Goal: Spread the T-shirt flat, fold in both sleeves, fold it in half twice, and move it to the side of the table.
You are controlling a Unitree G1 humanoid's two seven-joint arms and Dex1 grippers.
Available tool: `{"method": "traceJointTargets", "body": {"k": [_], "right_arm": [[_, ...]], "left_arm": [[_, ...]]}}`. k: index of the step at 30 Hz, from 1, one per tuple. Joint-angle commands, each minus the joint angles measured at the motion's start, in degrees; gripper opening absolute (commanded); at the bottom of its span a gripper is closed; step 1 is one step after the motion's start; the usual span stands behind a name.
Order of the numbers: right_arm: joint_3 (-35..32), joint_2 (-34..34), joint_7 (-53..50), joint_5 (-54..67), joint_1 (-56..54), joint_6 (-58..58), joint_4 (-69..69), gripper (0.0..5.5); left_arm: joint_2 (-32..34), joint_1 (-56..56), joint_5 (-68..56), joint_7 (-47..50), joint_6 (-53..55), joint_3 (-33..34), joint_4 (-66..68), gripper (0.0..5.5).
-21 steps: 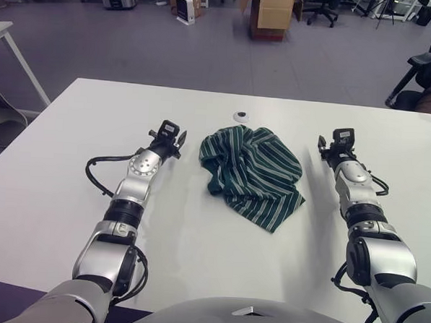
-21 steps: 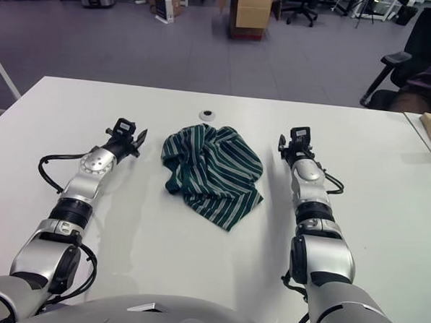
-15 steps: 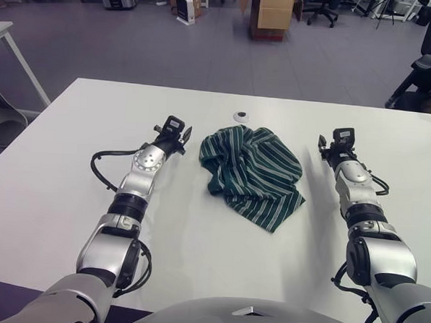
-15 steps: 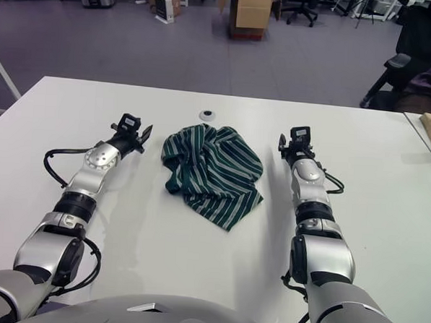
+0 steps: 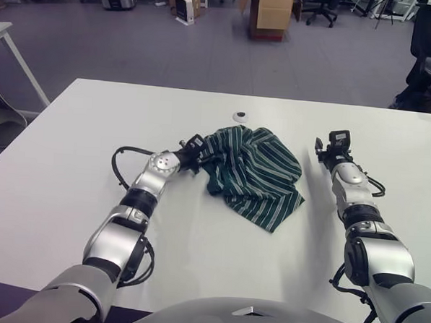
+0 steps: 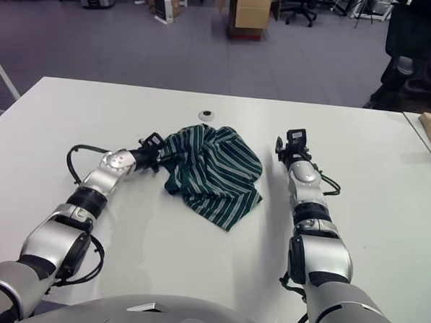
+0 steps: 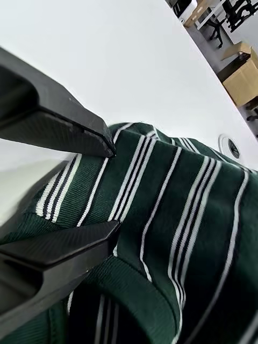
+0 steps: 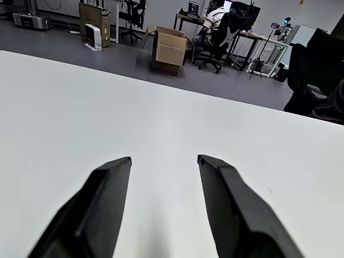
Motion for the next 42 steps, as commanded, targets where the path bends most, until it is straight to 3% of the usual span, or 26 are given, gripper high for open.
{"method": "traceJointTargets", "body": {"k": [1, 7, 12, 17, 19, 22, 25, 27, 31, 35, 38, 42], "right_arm": [[4.76, 2.32, 13.00, 1.84, 3.07, -3.12, -13.60, 2.31], [21.59, -1.63, 33.73, -2.55, 16.75, 1.69, -41.50, 2.31], [24.77, -8.38, 44.22, 0.39, 24.47, 9.93, -58.82, 2.31], [20.35, -18.46, 49.50, 2.36, 31.18, 15.78, -68.20, 2.31], [20.20, -21.47, 50.94, 1.74, 33.81, 15.47, -68.81, 2.31], [20.28, -22.33, 49.57, -0.45, 33.72, 14.70, -66.42, 2.31], [22.00, -20.52, 48.07, -2.15, 32.83, 14.58, -63.52, 2.31], [25.29, -17.64, 47.03, -4.15, 32.69, 14.59, -58.49, 2.31], [27.85, -21.11, 49.59, -5.95, 34.36, 14.13, -57.52, 2.31], [27.03, -27.60, 55.30, -5.35, 32.64, 12.17, -59.83, 2.31], [26.66, -32.83, 59.92, -5.02, 32.03, 10.66, -61.36, 2.31], [24.89, -39.37, 65.87, -0.02, 38.00, 12.65, -66.87, 2.31]], "left_arm": [[6.51, 5.98, 5.11, -5.17, 4.73, -4.38, -3.16, 2.17], [23.61, 25.94, 7.91, -18.18, 11.16, -10.24, -34.23, 2.17], [32.34, 36.57, 6.53, -24.46, 16.85, -12.33, -56.20, 2.17], [41.01, 45.05, 4.46, -29.14, 20.60, -11.86, -71.92, 2.17], [40.76, 44.13, 3.04, -28.71, 20.68, -9.93, -74.19, 2.17], [34.48, 39.06, -4.92, -27.02, 23.38, -5.53, -78.40, 2.17], [29.39, 34.67, -13.44, -25.90, 24.67, 0.34, -78.07, 2.17], [26.52, 30.99, -14.36, -23.07, 21.98, 2.87, -68.34, 2.17], [22.71, 23.34, -2.66, -13.24, 10.15, -2.82, -43.37, 2.17], [19.69, 20.73, 5.30, -9.99, 1.77, -9.78, -29.11, 2.17], [26.47, 26.34, 9.20, -15.40, 1.67, -13.29, -32.19, 2.17], [39.66, 39.82, 9.90, -21.99, 9.30, -11.90, -54.13, 2.17]]}}
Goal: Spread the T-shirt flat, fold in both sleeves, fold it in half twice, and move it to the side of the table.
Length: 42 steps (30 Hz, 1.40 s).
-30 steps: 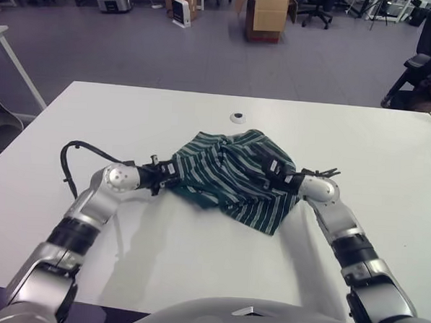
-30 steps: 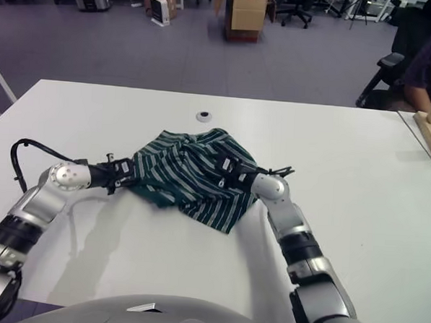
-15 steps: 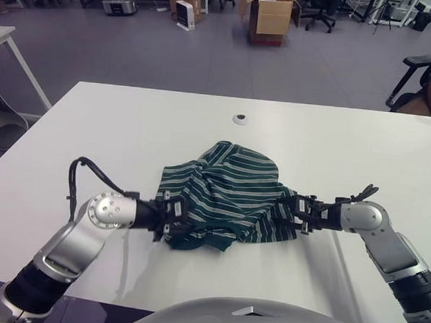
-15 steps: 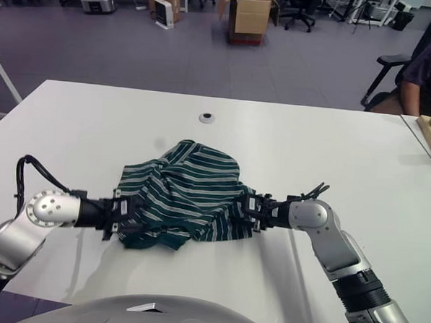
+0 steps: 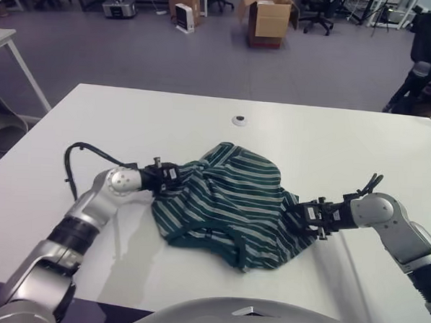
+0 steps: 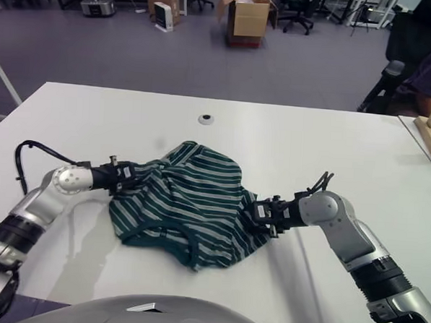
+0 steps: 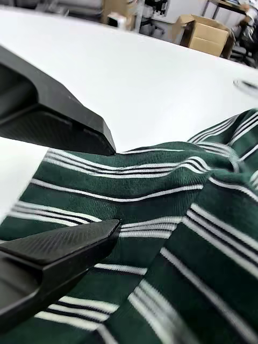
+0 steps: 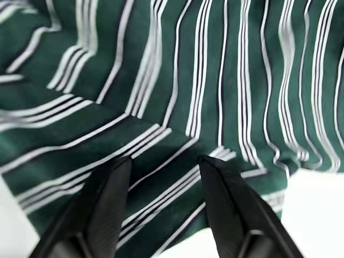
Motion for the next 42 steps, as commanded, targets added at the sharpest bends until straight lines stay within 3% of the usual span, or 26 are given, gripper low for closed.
{"method": "traceJointTargets", "body": {"k": [1, 5, 9, 12, 17, 22, 29, 37, 42], "right_arm": [[-1.75, -4.90, 6.40, 6.81, 6.53, 5.43, -5.48, 2.31], [-6.85, 6.81, 3.13, 17.49, -11.34, 11.62, -0.09, 2.31], [-2.25, 23.12, -10.72, 7.42, -30.24, 5.23, 24.50, 2.31], [3.96, 33.37, -15.27, -0.07, -36.21, -1.37, 40.41, 2.31], [8.28, 44.02, -16.27, -5.85, -39.62, -7.44, 55.96, 2.31], [15.36, 42.97, -26.09, -18.70, -42.81, -6.93, 70.00, 2.31], [3.91, 37.71, -33.00, -12.35, -43.86, -5.26, 75.27, 2.31], [-8.33, 32.85, -33.38, -3.79, -38.67, -9.64, 57.36, 2.31], [-9.18, 24.63, -23.61, -2.50, -32.84, -6.86, 47.97, 2.31]], "left_arm": [[10.35, 16.91, 1.84, -9.34, 11.14, -1.38, -17.49, 2.17], [10.08, 18.78, -2.62, -11.64, 15.73, -1.10, -29.20, 2.17], [15.35, 23.14, -1.74, -16.35, 15.50, -2.63, -30.92, 2.17], [16.75, 23.97, -1.23, -16.45, 15.20, -1.97, -30.09, 2.17], [14.34, 21.99, -0.87, -15.47, 14.37, -2.66, -29.45, 2.17], [14.87, 24.16, -3.51, -17.63, 14.29, -3.52, -33.37, 2.17], [17.55, 29.51, -6.65, -18.67, 14.56, -3.47, -32.97, 2.17], [17.41, 31.54, -8.28, -17.53, 13.07, -4.62, -30.81, 2.17], [8.72, 15.14, -33.51, -18.24, 20.93, 11.46, -33.89, 2.17]]}}
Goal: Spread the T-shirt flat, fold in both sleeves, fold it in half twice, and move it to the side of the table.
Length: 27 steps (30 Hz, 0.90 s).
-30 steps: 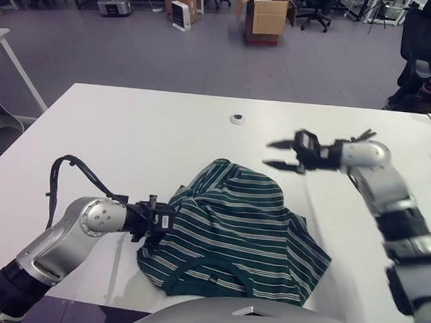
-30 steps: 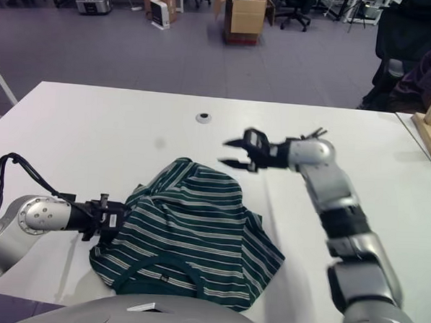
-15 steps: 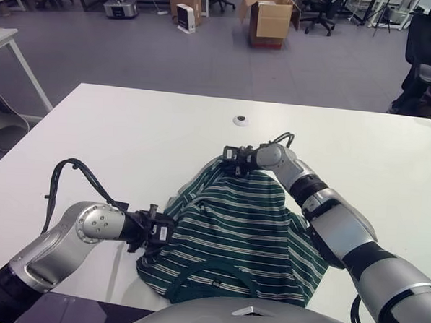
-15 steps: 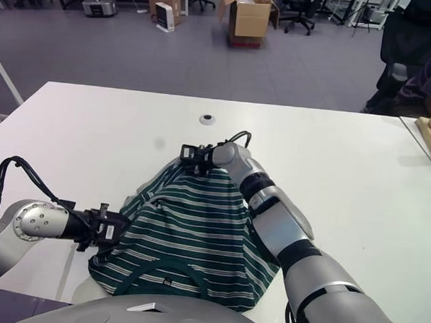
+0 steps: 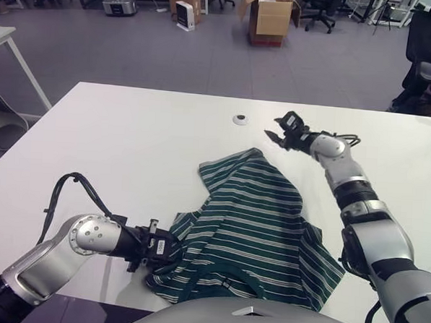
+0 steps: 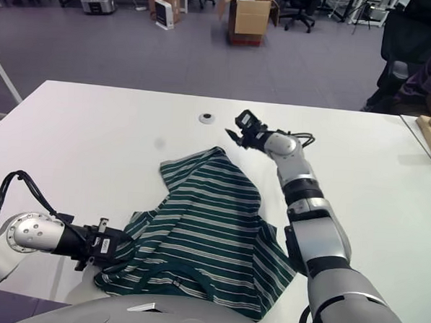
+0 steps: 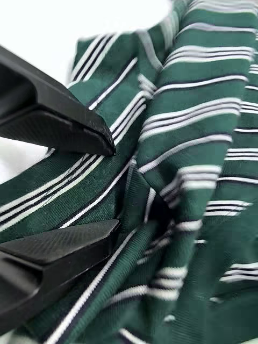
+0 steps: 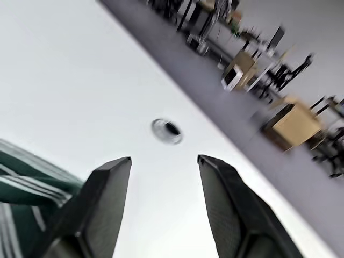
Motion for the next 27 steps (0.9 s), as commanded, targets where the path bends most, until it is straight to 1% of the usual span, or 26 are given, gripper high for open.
{"method": "traceJointTargets", "body": {"k": [1, 2, 3, 4, 6, 9, 12, 14, 17, 19, 20, 23, 25, 27], "right_arm": [[0.31, -4.90, 7.65, 0.73, 5.47, 2.71, -4.26, 2.31], [0.80, -4.95, 9.43, 0.83, 6.20, 2.97, -4.70, 2.31], [1.26, -4.70, 11.19, 1.09, 7.42, 3.44, -5.80, 2.31], [1.62, -4.37, 12.78, 1.46, 8.74, 4.14, -7.15, 2.31], [2.64, -4.41, 14.89, 1.12, 11.72, 5.86, -9.92, 2.31], [4.37, -4.29, 15.68, -0.87, 12.15, 6.43, -9.31, 2.31], [4.84, -3.35, 13.93, -1.83, 11.31, 5.77, -9.53, 2.31], [4.67, -3.09, 13.59, -1.27, 11.64, 5.37, -12.82, 2.31], [5.96, -5.53, 21.29, 5.06, 19.29, 7.41, -32.06, 2.31], [8.46, -8.44, 25.70, 6.45, 24.99, 9.94, -41.91, 2.31], [10.46, -10.19, 27.34, 5.03, 27.59, 10.31, -44.19, 2.31], [16.04, -13.66, 30.36, 1.11, 32.96, 11.70, -45.19, 2.31], [17.97, -15.38, 32.31, 1.47, 35.71, 12.55, -46.49, 2.31], [17.35, -15.73, 34.01, 6.41, 37.49, 15.61, -50.81, 2.31]], "left_arm": [[-6.23, -14.49, -15.63, -1.21, 7.27, 9.44, 3.24, 2.17], [-8.00, -18.44, -17.90, -0.96, 8.18, 11.06, 6.09, 2.17], [-10.67, -22.97, -18.03, 0.05, 8.04, 11.46, 11.63, 2.17], [-13.38, -27.03, -16.55, 1.57, 7.28, 10.93, 17.81, 2.17], [-19.49, -34.76, -9.73, 6.35, 3.43, 7.19, 31.93, 2.17], [-28.01, -41.23, -3.17, 9.63, -1.84, 2.37, 49.20, 2.17], [-34.59, -43.91, -1.05, 9.10, -5.86, 0.44, 59.50, 2.17], [-35.45, -44.61, 3.02, 9.95, -9.22, -1.59, 65.09, 2.17], [-34.25, -47.14, 11.99, 15.80, -13.41, -5.32, 73.77, 2.17], [-32.76, -48.52, 15.77, 16.90, -16.49, -7.07, 76.83, 2.17], [-31.54, -49.27, 17.69, 17.28, -18.60, -7.89, 78.65, 2.17], [-29.16, -51.86, 21.50, 19.46, -23.74, -8.94, 84.83, 2.17], [-28.46, -53.39, 23.62, 21.70, -26.23, -9.35, 89.24, 2.17], [-27.03, -54.31, 26.90, 26.94, -29.15, -10.35, 93.36, 2.17]]}}
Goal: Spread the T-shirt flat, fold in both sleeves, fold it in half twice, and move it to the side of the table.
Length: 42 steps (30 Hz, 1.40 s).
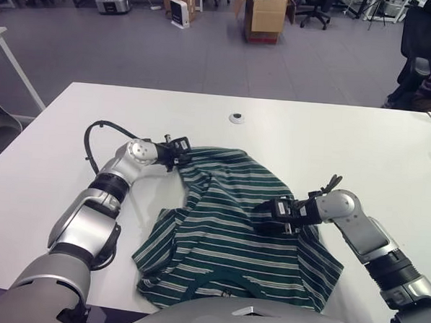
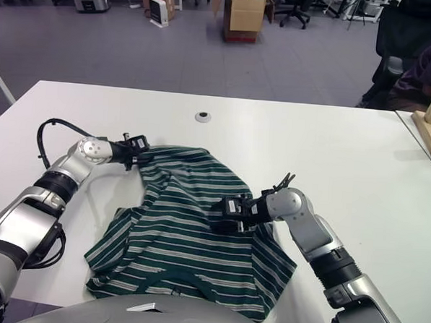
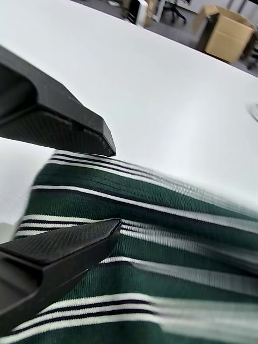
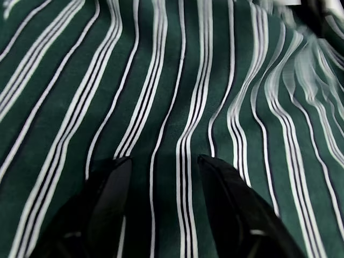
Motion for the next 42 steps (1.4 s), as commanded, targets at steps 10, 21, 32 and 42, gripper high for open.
{"method": "traceJointTargets", "body": {"k": [10, 21, 32, 42], "right_arm": [[-14.72, -4.47, -6.76, 9.38, -5.85, 10.73, 12.94, 2.31], [-5.95, 8.32, -7.90, 1.88, -8.71, -2.53, 31.30, 2.31], [-8.14, 17.39, -0.46, 19.40, -5.86, 16.99, 15.74, 2.31], [-4.13, 10.20, 4.06, 24.61, -0.12, 29.20, -8.28, 2.31]], "left_arm": [[-0.19, 6.03, -12.69, -7.46, -8.25, 12.11, -9.83, 2.17], [-1.50, 25.51, -10.59, -21.98, 5.95, -0.50, -36.86, 2.17], [3.72, 29.72, -6.90, -23.02, 8.37, -3.28, -41.38, 2.17], [4.31, 28.95, -4.95, -15.85, 3.63, -4.14, -29.67, 2.17]]}}
